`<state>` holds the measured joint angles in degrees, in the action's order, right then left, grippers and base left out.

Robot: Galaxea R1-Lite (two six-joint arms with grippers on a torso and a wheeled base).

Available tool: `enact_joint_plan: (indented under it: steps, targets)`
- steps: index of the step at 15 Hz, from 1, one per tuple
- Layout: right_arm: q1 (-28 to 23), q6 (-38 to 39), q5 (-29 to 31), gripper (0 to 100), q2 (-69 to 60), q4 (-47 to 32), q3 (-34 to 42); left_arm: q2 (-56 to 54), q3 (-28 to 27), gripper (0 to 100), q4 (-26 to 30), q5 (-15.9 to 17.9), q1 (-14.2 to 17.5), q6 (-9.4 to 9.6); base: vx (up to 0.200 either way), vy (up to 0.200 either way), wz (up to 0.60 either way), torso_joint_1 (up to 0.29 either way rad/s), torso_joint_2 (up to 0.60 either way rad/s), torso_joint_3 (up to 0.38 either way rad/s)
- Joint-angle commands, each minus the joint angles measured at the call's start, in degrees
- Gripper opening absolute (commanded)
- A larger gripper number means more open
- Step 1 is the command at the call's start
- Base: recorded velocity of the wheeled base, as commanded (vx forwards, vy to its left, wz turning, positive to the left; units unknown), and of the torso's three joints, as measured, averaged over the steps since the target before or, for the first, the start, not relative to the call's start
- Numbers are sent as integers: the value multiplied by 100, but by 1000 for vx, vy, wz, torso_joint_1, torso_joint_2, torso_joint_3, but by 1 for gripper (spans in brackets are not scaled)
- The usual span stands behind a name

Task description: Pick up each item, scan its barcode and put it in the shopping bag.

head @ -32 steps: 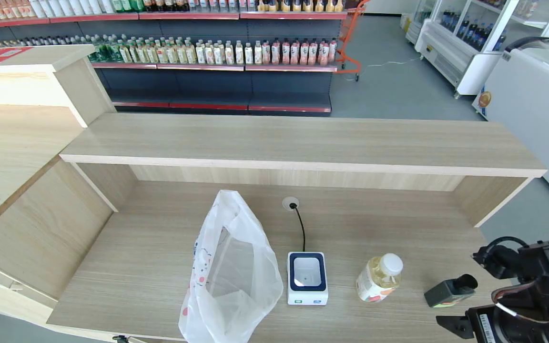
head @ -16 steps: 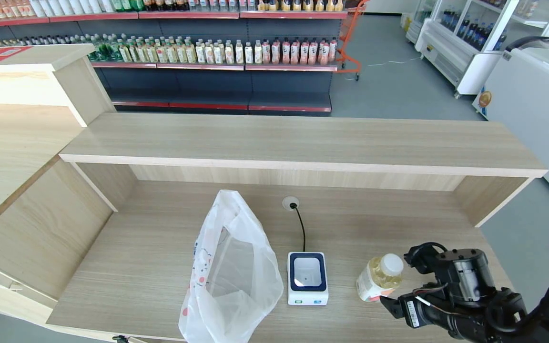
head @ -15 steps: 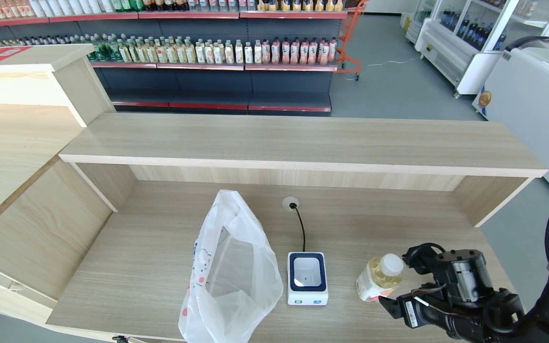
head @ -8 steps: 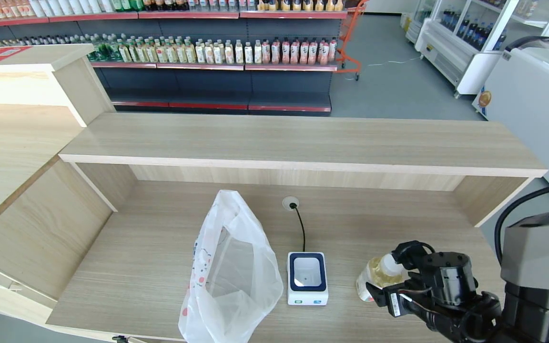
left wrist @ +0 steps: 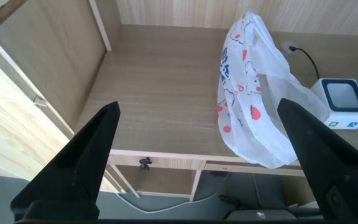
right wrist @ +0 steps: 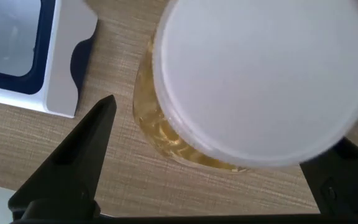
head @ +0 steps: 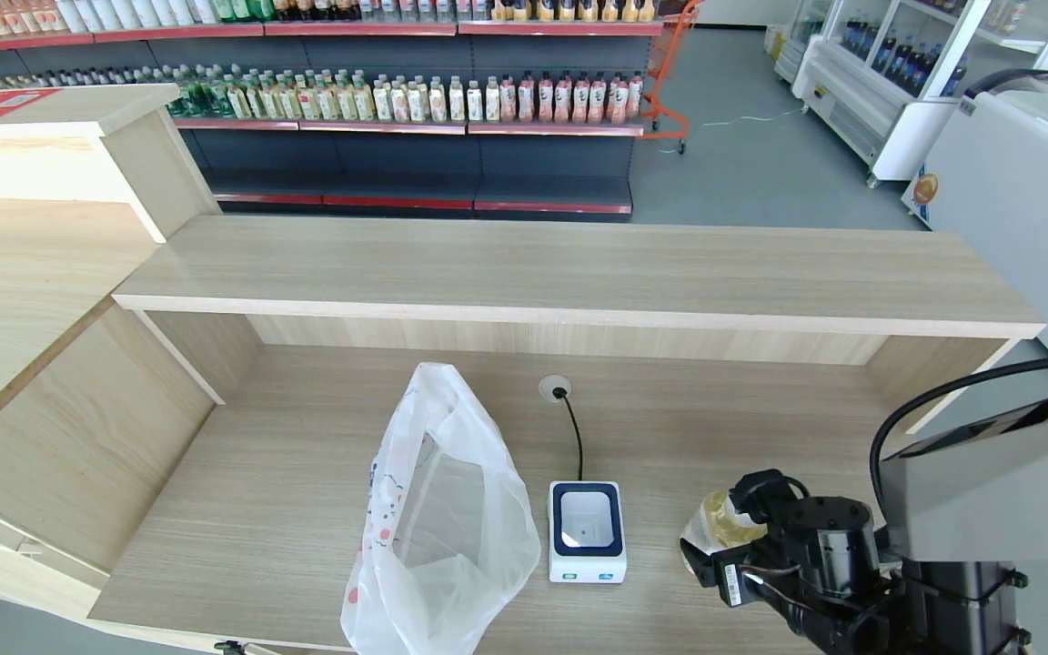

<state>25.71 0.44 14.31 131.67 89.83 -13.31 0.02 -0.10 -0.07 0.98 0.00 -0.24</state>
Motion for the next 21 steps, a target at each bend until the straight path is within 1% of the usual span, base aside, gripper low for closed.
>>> enact_joint_plan:
  steps: [1, 7, 11, 12, 15, 21]
  targets:
    - [22, -18, 1, 100, 227, 17, -40, -2, 1, 100, -1, -1, 0, -2, 0, 0, 0, 0, 0, 0]
    - [31, -35, 1, 100, 315, 17, -330, -2, 1, 100, -1, -1, 0, -2, 0, 0, 0, 0, 0, 0]
    - [13, -220, -34, 100, 394, 17, -585, -2, 1, 100, -1, -1, 0, -2, 0, 0, 0, 0, 0, 0]
    - [13, -255, -43, 0, 412, 17, -646, -2, 1, 100, -1, -1, 0, -2, 0, 0, 0, 0, 0, 0]
    - [13, -413, -51, 0, 535, 17, -928, -2, 1, 100, -1, -1, 0, -2, 0, 0, 0, 0, 0, 0]
    - [-49, -518, -51, 0, 421, 17, -1007, -2, 1, 100, -1, -1, 0, -2, 0, 0, 0, 0, 0, 0]
